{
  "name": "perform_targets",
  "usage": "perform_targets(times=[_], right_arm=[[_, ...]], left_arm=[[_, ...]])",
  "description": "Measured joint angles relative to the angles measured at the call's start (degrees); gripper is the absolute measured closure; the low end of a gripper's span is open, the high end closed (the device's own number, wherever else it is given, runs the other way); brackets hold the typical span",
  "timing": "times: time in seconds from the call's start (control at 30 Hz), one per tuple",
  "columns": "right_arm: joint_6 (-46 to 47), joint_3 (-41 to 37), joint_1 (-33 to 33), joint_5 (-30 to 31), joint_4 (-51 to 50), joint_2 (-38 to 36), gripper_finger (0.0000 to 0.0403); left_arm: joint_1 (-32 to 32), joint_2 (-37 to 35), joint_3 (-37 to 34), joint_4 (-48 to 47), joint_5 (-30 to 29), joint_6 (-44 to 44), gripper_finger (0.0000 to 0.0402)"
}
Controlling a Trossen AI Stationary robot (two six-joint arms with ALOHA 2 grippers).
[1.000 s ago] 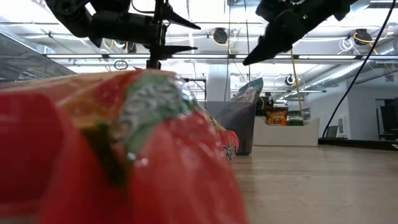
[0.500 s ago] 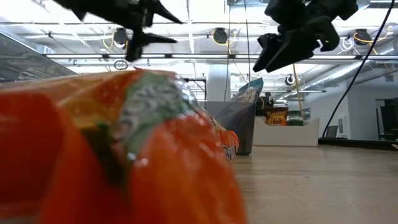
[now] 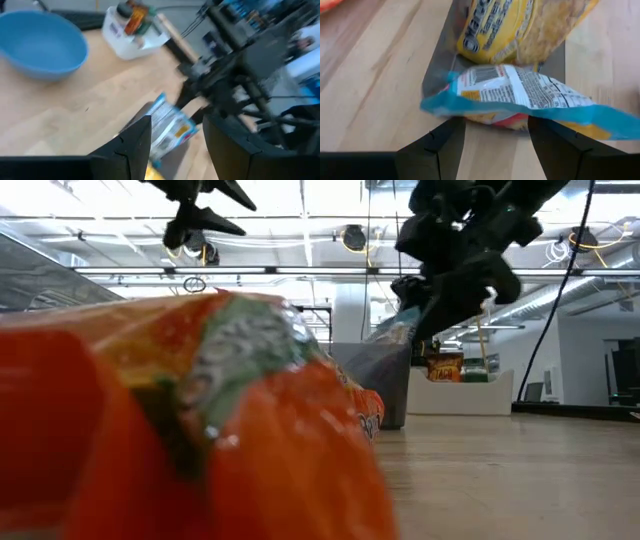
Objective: Pick & Place Food Item
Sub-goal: Put the blue noodle pack into the top black bin
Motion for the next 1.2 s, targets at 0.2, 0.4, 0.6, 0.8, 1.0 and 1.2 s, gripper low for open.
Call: perform_targets(times=[0.2,0.4,0.6,0.8,1.0,1.2], right_arm=[[2.6,0.1,0.0,0.0,7.5,0.9,0.0193],[6.4,1.6,0.0,-0.3,12.3,0.8,0.0193],[10.6,1.5,0.0,-0.4,16.5,4.1,0.0193],[10.7,4.8,0.1,0.4,16.5,5.5,0.0193],[7.3,8.6,-0.5,2.8,14.2,0.9,0.0193],[5.9,8.8,-1.6,3.6,0.9,-3.2,0.0234]], left_arm=[[-0.3,0.0,0.1,-0.3,0.4,0.3,0.0215],[-0.3,-0.1,0.1,-3.1,0.4,1.1,0.0215],[-0.3,-0.1,0.1,-4.9,0.4,2.4,0.0215],[-0.3,-0.1,0.1,-5.4,0.4,2.8,0.0215],[-0.3,-0.2,0.1,-5.8,0.4,4.2,0.0215],[0.0,-0.2,0.1,-5.7,0.4,4.2,0.0215]])
